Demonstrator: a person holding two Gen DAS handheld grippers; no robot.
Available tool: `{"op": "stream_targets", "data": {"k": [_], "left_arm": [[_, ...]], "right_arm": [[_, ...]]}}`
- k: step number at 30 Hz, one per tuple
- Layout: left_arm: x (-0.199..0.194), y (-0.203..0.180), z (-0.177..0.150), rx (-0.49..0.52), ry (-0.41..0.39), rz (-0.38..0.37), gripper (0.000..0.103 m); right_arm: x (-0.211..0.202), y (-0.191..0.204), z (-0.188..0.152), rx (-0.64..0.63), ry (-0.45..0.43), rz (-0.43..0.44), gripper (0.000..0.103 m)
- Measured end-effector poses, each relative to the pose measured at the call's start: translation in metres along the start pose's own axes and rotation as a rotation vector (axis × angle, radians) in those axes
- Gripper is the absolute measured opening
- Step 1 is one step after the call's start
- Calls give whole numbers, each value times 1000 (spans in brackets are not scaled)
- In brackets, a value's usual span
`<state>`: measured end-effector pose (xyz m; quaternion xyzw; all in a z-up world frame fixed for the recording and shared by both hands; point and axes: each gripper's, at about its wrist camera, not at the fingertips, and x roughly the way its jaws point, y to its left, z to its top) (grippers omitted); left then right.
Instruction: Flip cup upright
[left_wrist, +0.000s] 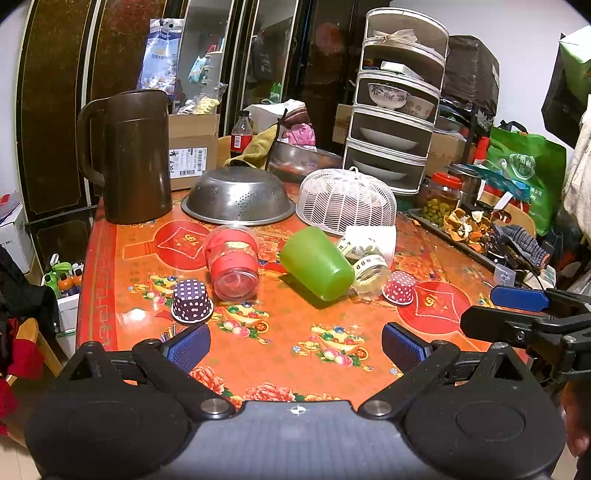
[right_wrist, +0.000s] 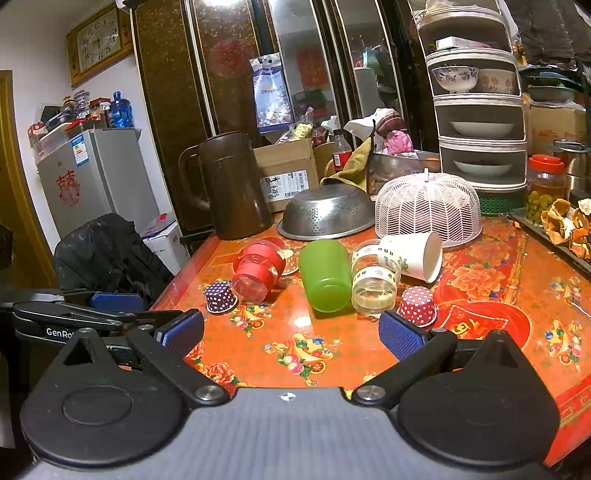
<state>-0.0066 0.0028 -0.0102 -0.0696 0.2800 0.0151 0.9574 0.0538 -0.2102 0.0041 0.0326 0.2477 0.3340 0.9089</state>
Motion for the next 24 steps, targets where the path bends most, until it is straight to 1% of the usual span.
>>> {"op": "stream_targets", "data": {"k": [24], "left_arm": [[1, -2, -2, -1, 0, 0, 100]], "right_arm": [[2, -1, -1, 5, 3, 4, 102]]}}
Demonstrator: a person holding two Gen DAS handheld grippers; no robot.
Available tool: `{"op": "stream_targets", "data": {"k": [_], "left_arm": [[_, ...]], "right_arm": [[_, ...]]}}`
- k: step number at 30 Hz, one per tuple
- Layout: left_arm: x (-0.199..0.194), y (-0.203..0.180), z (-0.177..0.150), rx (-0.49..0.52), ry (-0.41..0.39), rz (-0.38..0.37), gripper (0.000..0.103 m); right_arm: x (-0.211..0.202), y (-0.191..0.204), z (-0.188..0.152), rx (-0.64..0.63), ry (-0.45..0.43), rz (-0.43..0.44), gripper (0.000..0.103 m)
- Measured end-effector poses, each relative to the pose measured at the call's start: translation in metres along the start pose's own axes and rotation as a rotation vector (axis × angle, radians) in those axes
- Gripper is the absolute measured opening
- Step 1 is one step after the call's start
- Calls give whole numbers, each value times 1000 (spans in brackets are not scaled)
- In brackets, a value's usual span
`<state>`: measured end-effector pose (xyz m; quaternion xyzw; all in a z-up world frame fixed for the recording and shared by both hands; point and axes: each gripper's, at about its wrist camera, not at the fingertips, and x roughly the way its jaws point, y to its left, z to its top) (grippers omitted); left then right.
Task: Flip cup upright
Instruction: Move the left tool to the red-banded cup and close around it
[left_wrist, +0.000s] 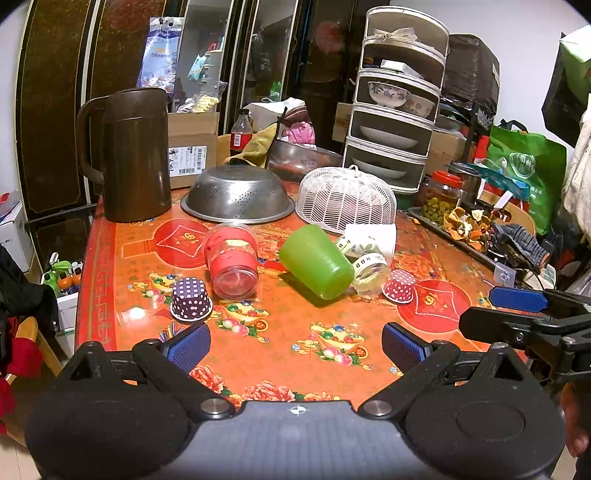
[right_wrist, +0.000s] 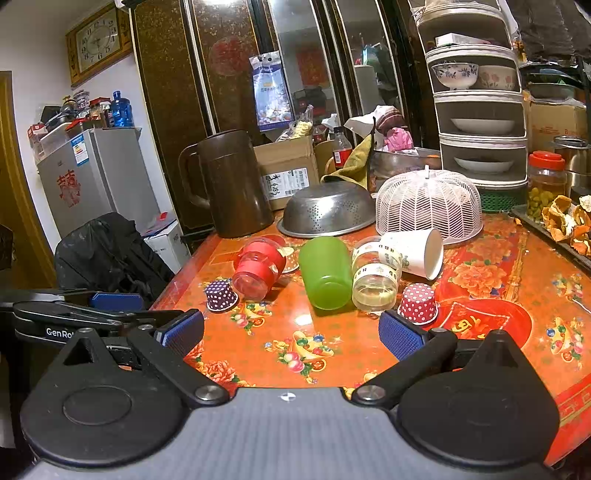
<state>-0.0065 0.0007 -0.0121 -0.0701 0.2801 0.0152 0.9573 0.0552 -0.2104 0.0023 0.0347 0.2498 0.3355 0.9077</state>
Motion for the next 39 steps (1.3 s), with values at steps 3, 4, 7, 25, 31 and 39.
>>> {"op": "stream_targets", "data": {"k": [3, 4, 7, 25, 31, 39], "left_arm": [[0, 0, 0, 0, 0, 0, 100], [0, 0, 0, 0, 1, 0, 100], [1, 0, -1, -1, 4, 1, 100], [116, 34, 103, -62, 290, 131, 89], [175, 38, 113, -71, 416, 201, 87], [211, 46, 105, -104, 495, 226, 87]], "right_arm": [[0, 0, 0, 2, 0, 0, 102], [0, 0, 0, 1, 1, -1, 102], [1, 1, -2, 2, 1, 1, 102], [0, -25, -8, 45, 12, 32, 102], [-5, -36, -12, 60, 15, 56, 102], [-5, -54, -17, 89, 21, 44, 102]]}}
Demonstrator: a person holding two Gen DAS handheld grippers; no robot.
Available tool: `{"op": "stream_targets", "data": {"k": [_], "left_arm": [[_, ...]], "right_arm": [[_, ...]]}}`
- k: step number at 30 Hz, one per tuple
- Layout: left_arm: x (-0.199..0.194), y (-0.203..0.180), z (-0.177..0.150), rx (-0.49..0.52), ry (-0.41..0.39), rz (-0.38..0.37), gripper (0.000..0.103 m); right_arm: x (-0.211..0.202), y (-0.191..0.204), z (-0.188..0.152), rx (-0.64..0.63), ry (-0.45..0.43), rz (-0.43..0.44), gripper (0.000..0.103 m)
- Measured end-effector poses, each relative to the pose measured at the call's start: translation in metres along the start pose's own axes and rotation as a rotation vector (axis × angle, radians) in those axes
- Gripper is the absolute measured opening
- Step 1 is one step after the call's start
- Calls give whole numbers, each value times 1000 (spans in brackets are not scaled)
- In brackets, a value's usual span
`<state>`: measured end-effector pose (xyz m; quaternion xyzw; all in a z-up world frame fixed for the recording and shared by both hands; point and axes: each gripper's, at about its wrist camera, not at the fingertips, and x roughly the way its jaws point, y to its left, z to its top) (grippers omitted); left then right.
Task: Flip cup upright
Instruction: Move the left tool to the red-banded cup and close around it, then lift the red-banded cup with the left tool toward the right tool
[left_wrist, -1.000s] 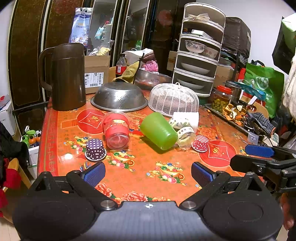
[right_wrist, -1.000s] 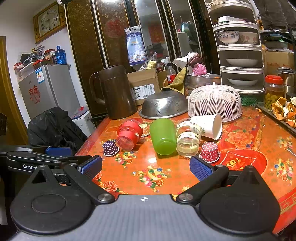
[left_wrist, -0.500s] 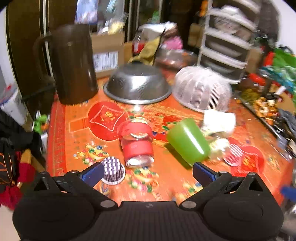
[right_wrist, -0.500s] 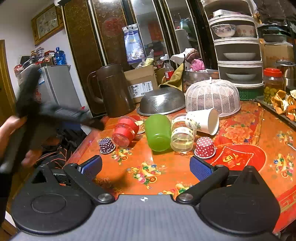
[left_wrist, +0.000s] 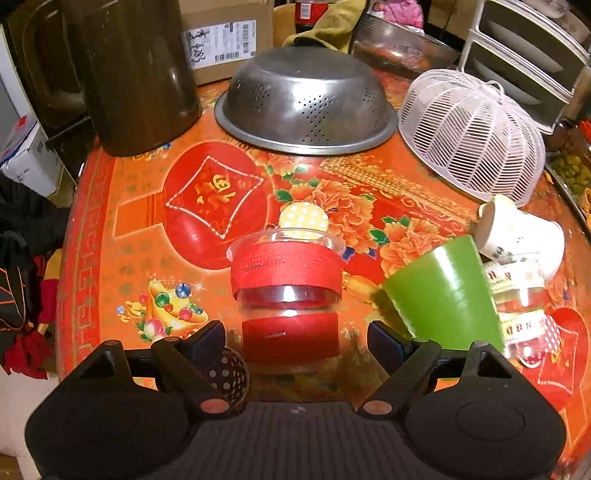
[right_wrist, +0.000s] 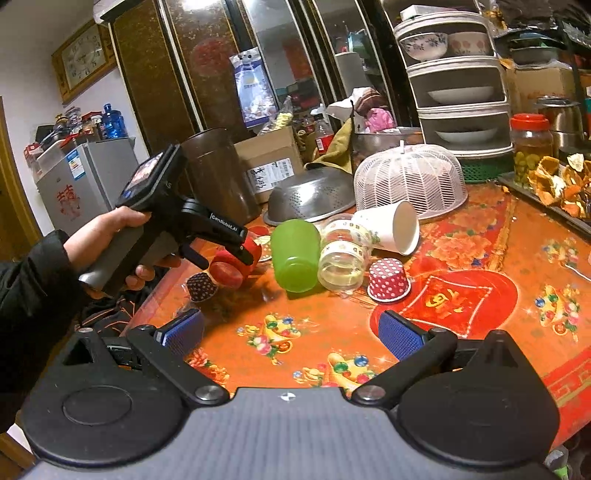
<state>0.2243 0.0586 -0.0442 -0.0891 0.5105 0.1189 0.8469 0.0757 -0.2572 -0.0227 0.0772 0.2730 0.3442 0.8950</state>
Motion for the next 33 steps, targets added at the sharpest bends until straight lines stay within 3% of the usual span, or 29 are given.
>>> {"op": "stream_targets", "data": {"k": [3, 5, 10, 15, 18, 20, 23, 28, 33], "left_arm": [[8, 0, 2, -3, 15, 2, 78], [10, 0, 1, -5, 18, 1, 61], [1, 3, -1, -6, -13, -14, 59], [-44, 6, -17, 19, -73, -65, 59], [-91, 4, -46, 59, -119, -120, 59], [-123, 0, -75, 82, -155, -140, 59], [-149, -6, -126, 84, -163, -229, 59], [-128, -10, -179, 2, -73, -332, 59], [-98, -14, -185, -44, -29, -300, 59]], "right_arm": [[-1, -4, -1, 13, -2, 2, 102], [-2, -5, -1, 16, -5, -2, 102], [-5, -6, -2, 25, -14, -6, 102], [-6, -4, -2, 24, -18, -4, 102], [-10, -4, -4, 31, -26, -4, 102], [-11, -5, -4, 35, -15, -24, 102], [-14, -9, -8, 50, 1, -54, 102], [-10, -16, -20, 95, 36, -59, 102], [-10, -15, -26, 122, 49, -58, 102]]}}
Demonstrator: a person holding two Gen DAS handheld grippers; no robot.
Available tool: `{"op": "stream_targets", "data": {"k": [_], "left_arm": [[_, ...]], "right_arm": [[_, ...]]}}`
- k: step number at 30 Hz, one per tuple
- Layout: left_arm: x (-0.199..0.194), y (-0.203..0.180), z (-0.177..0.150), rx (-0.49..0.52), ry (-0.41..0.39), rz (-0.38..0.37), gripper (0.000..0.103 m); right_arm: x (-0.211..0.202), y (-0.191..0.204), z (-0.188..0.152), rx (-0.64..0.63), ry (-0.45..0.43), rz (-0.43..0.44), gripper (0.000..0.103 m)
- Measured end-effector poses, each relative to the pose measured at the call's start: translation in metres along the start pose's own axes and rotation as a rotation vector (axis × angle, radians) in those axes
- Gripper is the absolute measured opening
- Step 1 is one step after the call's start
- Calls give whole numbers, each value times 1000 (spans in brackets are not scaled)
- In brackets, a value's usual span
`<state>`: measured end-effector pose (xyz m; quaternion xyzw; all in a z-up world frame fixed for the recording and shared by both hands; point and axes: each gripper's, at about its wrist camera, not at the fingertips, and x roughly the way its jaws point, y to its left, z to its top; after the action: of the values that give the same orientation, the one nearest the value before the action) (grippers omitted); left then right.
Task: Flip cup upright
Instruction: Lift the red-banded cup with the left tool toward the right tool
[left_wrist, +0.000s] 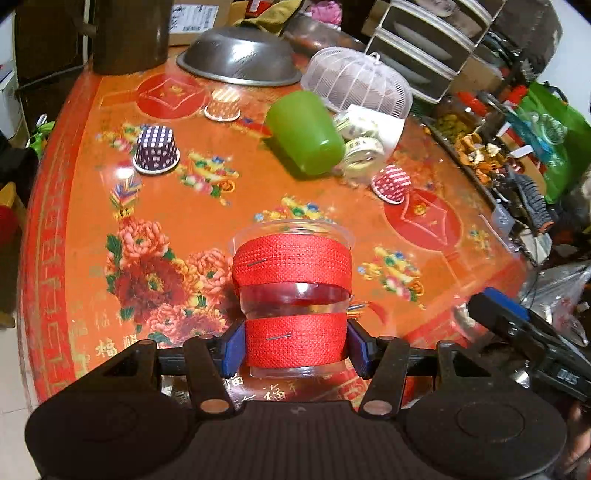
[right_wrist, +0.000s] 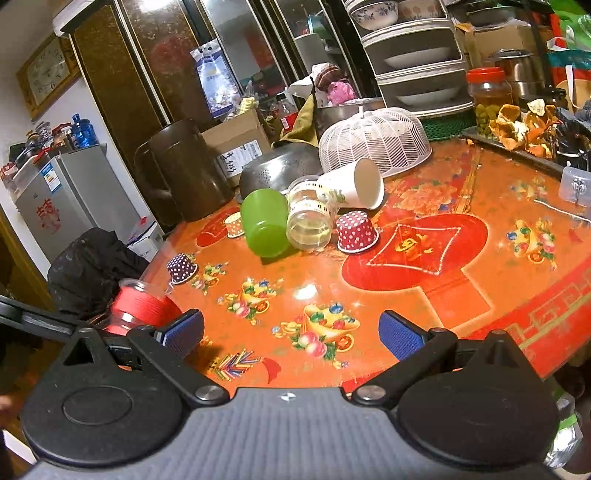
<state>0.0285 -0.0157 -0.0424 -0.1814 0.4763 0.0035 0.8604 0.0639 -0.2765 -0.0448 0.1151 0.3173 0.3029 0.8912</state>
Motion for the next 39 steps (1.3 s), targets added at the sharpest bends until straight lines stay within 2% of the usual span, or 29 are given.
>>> {"op": "stream_targets", "data": {"k": [8, 22, 26, 28, 30, 31, 35, 39], "left_arm": [[18, -6, -8, -19, 29, -22, 59], [19, -10, -10, 0, 32, -1, 61], [23, -10, -11, 9, 49, 21, 70], [24, -11, -12, 13, 49, 19, 71], [23, -11, -13, 22, 47, 24, 78], [22, -11, -14, 24, 43, 27, 82], [20, -9, -17, 32, 40, 10, 82], [11, -4, -28, 45, 16, -5, 82]], "right_arm": [[3, 2, -2, 17, 22, -11, 102], [11, 1, -2, 25, 58, -9, 102], [14, 2, -2, 26, 67, -5, 102], [15, 3, -2, 29, 72, -1, 102], [17, 3, -1, 33, 76, 6, 102], [17, 4, 0, 38, 80, 15, 102], [26, 9, 4, 94, 116, 90, 102], [48, 18, 11, 185, 221, 206, 102]]}}
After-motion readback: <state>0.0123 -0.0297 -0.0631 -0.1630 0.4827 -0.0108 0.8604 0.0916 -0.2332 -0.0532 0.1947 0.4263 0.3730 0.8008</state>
